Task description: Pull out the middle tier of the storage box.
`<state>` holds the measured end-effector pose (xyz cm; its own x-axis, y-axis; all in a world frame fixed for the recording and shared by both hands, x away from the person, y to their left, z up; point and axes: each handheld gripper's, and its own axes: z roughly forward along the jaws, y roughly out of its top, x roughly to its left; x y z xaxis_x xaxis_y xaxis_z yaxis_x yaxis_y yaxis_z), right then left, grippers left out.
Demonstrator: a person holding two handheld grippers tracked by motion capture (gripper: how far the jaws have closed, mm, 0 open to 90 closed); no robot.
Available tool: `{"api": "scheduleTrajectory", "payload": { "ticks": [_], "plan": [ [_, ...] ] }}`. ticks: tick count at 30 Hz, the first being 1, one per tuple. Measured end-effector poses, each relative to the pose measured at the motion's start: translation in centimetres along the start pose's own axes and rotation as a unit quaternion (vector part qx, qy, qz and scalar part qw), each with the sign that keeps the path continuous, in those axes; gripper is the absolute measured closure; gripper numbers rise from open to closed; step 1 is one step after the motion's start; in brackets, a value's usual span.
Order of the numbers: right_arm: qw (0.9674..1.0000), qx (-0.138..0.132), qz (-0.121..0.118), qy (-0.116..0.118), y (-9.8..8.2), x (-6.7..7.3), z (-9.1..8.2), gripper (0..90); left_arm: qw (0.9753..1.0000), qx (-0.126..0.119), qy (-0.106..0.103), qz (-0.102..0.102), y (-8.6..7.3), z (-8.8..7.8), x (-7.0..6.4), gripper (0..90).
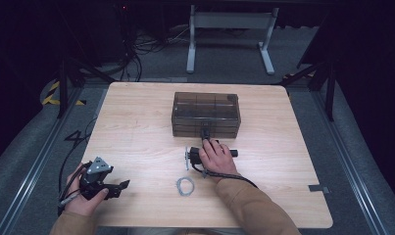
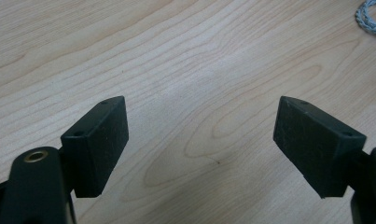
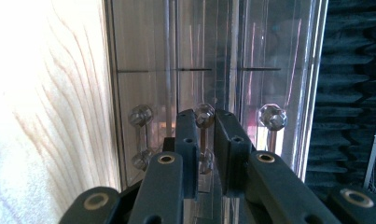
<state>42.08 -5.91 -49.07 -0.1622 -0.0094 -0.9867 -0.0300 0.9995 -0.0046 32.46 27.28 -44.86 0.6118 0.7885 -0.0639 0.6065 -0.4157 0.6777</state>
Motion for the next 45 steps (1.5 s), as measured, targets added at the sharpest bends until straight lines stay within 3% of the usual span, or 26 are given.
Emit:
{"api": "scheduleTrajectory", "payload": {
  "ticks": [26,45],
  "plan": [
    [0.9999,-0.001,0.003,0.013,0.1,0.0,-1.9,81.0,0.9998,0.000,-0.014,0.012,1.6,1.4,-0.1,19.8],
    [0.9996,-0.008,0.014,0.023,0.2,0.1,-3.9,80.9,0.9998,0.000,-0.014,0.011,1.7,1.5,-0.1,19.8]
  ]
}}
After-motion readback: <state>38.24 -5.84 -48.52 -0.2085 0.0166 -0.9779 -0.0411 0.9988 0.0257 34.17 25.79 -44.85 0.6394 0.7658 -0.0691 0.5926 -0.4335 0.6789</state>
